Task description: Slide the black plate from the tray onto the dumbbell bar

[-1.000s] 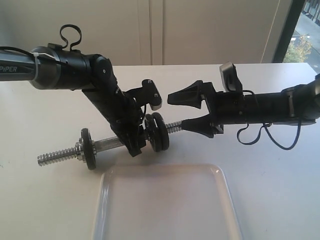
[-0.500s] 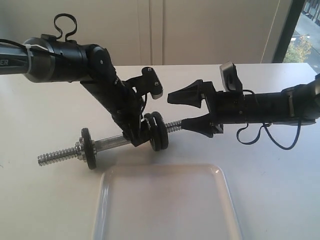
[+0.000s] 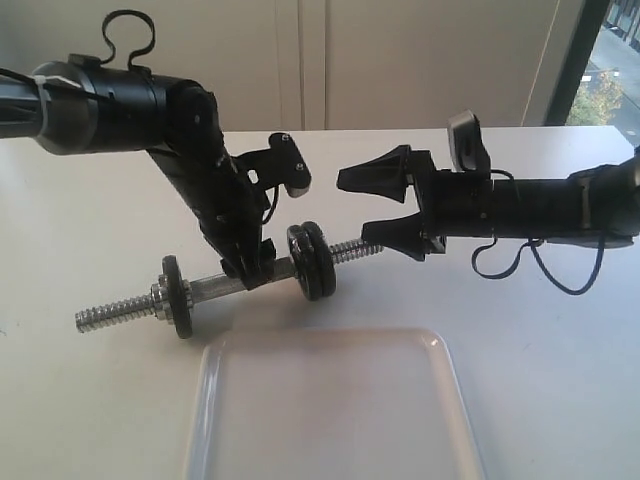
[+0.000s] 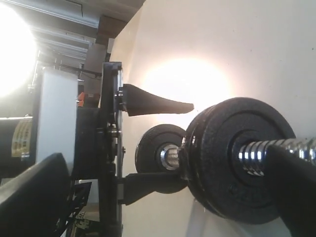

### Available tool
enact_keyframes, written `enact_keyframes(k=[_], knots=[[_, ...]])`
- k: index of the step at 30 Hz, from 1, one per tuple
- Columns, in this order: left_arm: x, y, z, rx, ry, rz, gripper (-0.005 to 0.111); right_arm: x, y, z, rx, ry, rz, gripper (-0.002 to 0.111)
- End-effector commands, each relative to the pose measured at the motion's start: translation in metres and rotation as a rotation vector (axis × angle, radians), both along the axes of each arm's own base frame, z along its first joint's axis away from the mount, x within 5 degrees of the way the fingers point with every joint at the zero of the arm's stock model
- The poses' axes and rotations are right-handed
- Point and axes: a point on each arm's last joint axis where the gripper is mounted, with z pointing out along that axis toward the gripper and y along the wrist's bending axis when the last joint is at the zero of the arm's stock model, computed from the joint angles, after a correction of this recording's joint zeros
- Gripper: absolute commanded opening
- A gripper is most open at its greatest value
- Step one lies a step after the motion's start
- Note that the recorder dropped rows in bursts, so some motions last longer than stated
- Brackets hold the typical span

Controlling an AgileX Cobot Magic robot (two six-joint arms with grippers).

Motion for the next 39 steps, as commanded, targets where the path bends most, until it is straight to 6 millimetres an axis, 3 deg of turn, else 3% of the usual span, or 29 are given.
enact_keyframes(k=[1, 3, 6, 15, 20, 24, 28, 30, 33, 39], knots=[[-0.009, 0.007, 0.024, -0.002, -0.002, 0.016, 0.070, 0.001, -0.011, 0.021, 0.008, -0.075, -0.015, 0.105], [-0.013, 0.010, 0.035, -0.013, -0.007, 0.042, 0.070, -0.001, -0.014, 0.030, -0.001, -0.101, -0.013, 0.105], [-0.020, 0.015, 0.051, -0.021, -0.003, 0.054, 0.059, -0.006, -0.014, 0.044, -0.016, -0.148, 0.004, 0.105], [-0.059, 0.039, 0.109, -0.069, 0.068, 0.210, 0.001, -0.045, -0.015, 0.093, -0.058, -0.370, 0.033, 0.105], [-0.102, 0.061, 0.131, -0.154, 0.099, 0.268, 0.000, -0.092, -0.016, 0.131, -0.115, -0.506, 0.089, 0.105], [-0.154, 0.087, 0.132, -0.276, 0.110, 0.276, 0.000, -0.140, -0.017, 0.151, -0.186, -0.567, 0.146, 0.105], [-0.213, 0.119, 0.133, -0.498, 0.054, 0.320, 0.000, -0.192, -0.022, 0.168, -0.302, -0.580, 0.196, 0.105], [-0.243, 0.134, 0.142, -0.637, 0.015, 0.311, 0.000, -0.209, -0.022, 0.170, -0.309, -0.597, 0.191, 0.105], [-0.272, 0.153, 0.149, -0.773, -0.089, 0.297, 0.000, -0.221, -0.022, 0.170, -0.286, -0.609, 0.175, 0.105], [-0.286, 0.166, 0.159, -0.896, -0.216, 0.300, 0.000, -0.226, -0.018, 0.168, -0.222, -0.541, 0.164, 0.105]])
